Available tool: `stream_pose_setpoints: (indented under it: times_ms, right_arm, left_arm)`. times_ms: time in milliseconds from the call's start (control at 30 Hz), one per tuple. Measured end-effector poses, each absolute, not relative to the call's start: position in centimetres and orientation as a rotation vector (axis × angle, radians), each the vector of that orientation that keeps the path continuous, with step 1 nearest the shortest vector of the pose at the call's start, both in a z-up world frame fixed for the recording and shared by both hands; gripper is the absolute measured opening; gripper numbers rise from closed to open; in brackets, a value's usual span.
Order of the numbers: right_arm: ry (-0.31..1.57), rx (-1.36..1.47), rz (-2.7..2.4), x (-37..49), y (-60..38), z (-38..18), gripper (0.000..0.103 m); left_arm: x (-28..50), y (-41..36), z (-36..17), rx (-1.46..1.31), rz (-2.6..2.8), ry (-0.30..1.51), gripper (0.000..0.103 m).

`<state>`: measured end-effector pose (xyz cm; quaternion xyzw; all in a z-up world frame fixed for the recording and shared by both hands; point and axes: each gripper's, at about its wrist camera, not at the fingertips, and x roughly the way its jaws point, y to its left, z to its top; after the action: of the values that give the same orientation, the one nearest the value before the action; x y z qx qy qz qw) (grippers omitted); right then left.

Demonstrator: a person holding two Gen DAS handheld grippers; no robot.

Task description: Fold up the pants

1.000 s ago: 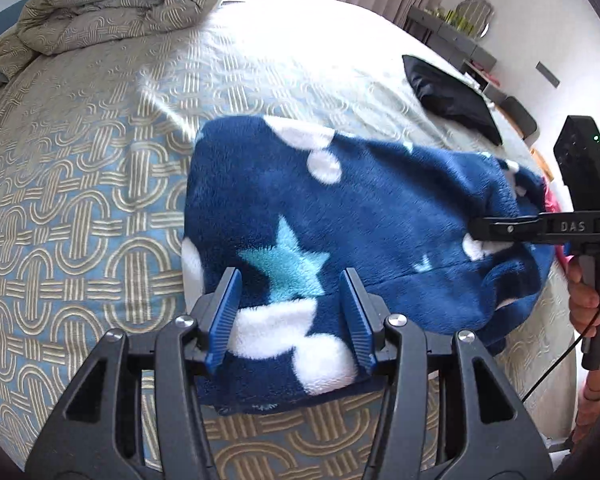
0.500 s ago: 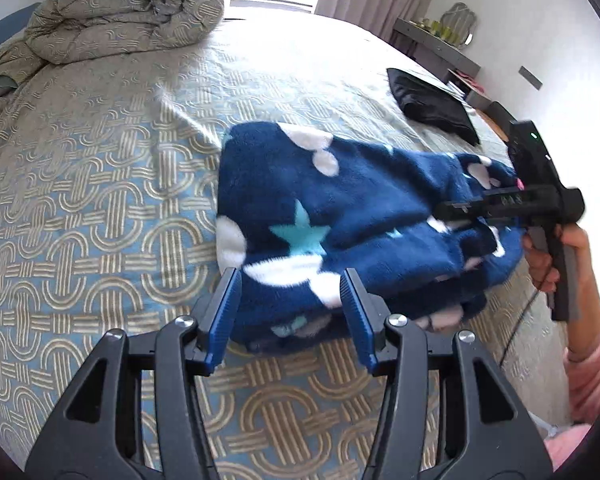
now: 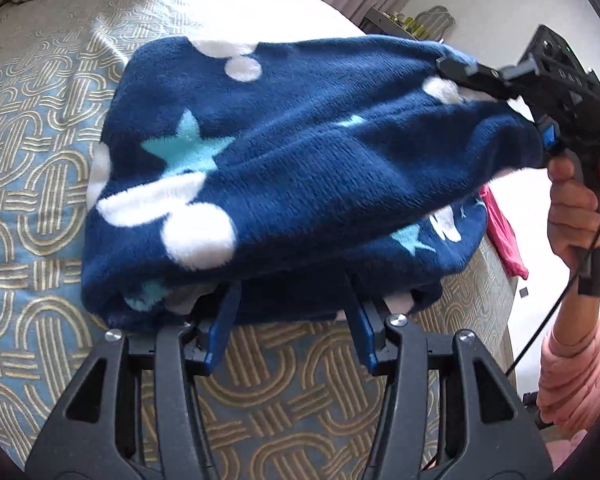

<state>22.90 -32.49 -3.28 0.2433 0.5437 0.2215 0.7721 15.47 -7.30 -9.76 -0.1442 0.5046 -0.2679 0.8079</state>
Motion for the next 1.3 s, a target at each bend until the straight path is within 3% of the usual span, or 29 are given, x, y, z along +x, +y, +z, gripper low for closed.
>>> stream_pose_setpoints:
  times_ms: [100,233,333,367,433,567,700,1000,1067,1100,1300]
  right_arm:
    - [1.167,0.497,0.473,22.6,-32.2,-2.7,0.017]
    - [1.182,0.524,0.460,22.5,-32.5,-3.4,0.016]
    - [1.190,0.498,0.420,22.4,-32.6,-4.2,0.016]
    - [1.197,0.497,0.413,22.4,-32.7,-4.6,0.016]
    - [1.209,0.488,0.389,22.5,-33.1,-5.5,0.016]
    - [1.261,0.444,0.299,22.4,-34.3,-8.1,0.016]
    - [1.310,0.447,0.271,22.0,-35.3,-10.3,0.017]
    - [1.284,0.424,0.280,22.1,-34.7,-9.5,0.017]
    - [1.283,0.434,0.277,21.9,-34.9,-9.6,0.017]
    - [1.282,0.442,0.277,21.8,-35.0,-9.6,0.017]
    - [1.240,0.502,0.296,21.1,-36.1,-8.4,0.017]
  left_arm:
    - [15.6,-5.4,-9.8,-0.269,-0.390,1.035,0.053]
    - [14.5,-3.1,-10.9,-0.255,-0.297,1.071,0.023]
    - [13.4,-2.2,-11.3,-0.278,-0.282,1.074,0.022]
    - [13.2,-1.9,-11.5,-0.279,-0.259,1.080,0.024]
    - [13.1,-0.9,-11.9,-0.237,-0.134,1.084,0.058]
    - [12.4,0.8,-11.5,-0.328,-0.144,1.080,0.057]
    - [12.0,0.1,-10.1,-0.167,-0.169,1.026,0.057]
    - [14.2,-4.4,-11.7,0.103,-0.209,1.004,0.058]
    - [14.9,-4.6,-11.5,0.103,-0.181,0.982,0.051]
    - [15.0,-4.5,-10.9,0.071,-0.180,0.962,0.025]
    - [13.6,-3.0,-11.0,0.067,-0.217,0.964,0.021]
